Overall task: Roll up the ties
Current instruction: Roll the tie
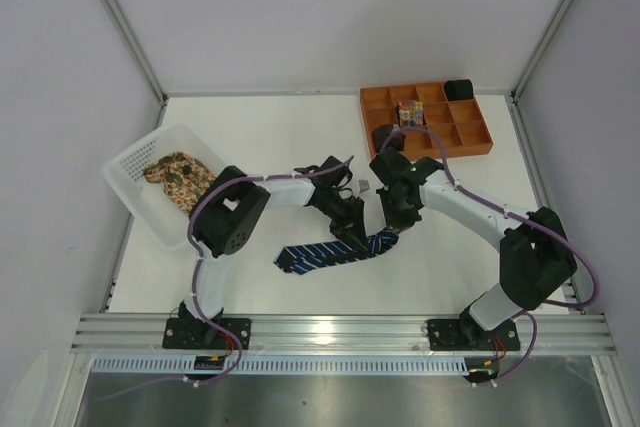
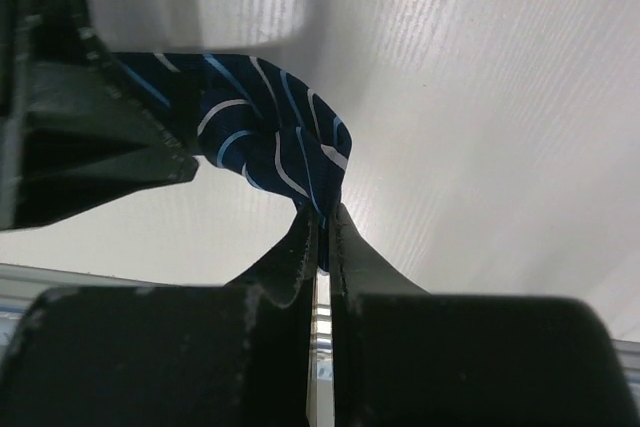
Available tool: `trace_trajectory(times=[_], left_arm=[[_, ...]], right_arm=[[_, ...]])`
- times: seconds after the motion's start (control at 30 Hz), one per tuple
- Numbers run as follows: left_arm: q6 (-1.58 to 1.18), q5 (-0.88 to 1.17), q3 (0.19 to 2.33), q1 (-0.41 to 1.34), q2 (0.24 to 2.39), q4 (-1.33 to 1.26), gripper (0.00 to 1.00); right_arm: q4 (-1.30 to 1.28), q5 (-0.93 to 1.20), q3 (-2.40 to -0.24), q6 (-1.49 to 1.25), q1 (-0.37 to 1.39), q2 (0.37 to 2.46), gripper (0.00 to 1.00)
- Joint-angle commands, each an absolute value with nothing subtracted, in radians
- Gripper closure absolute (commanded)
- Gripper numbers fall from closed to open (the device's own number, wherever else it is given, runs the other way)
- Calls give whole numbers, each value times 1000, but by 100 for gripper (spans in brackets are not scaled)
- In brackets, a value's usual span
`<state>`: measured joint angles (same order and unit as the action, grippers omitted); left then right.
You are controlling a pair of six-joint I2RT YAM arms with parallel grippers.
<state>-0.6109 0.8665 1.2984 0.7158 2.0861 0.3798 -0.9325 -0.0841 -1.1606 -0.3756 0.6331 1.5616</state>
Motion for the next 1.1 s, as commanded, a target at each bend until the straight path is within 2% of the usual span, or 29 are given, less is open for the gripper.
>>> trace_trajectory(times=[0.0, 0.37, 0.5, 0.77, 1.07], left_arm=[[-630, 888, 1328, 721, 2114, 357, 79], [-629, 865, 1353, 721, 2157, 382, 79], [-627, 861, 1347, 719, 2163, 399, 83], [-569, 784, 1322, 715, 2135, 479, 83], [-560, 815, 1308, 686, 2146, 495, 84]], right_arm=[[-957, -124, -1227, -393, 666, 1568, 100], [-980, -152, -1313, -397, 787, 1647, 100], [-939, -92, -1333, -416, 810, 1658, 100], [-851, -9, -1301, -434, 810, 1657, 100], [-666, 283, -1220, -457, 813, 1690, 98]])
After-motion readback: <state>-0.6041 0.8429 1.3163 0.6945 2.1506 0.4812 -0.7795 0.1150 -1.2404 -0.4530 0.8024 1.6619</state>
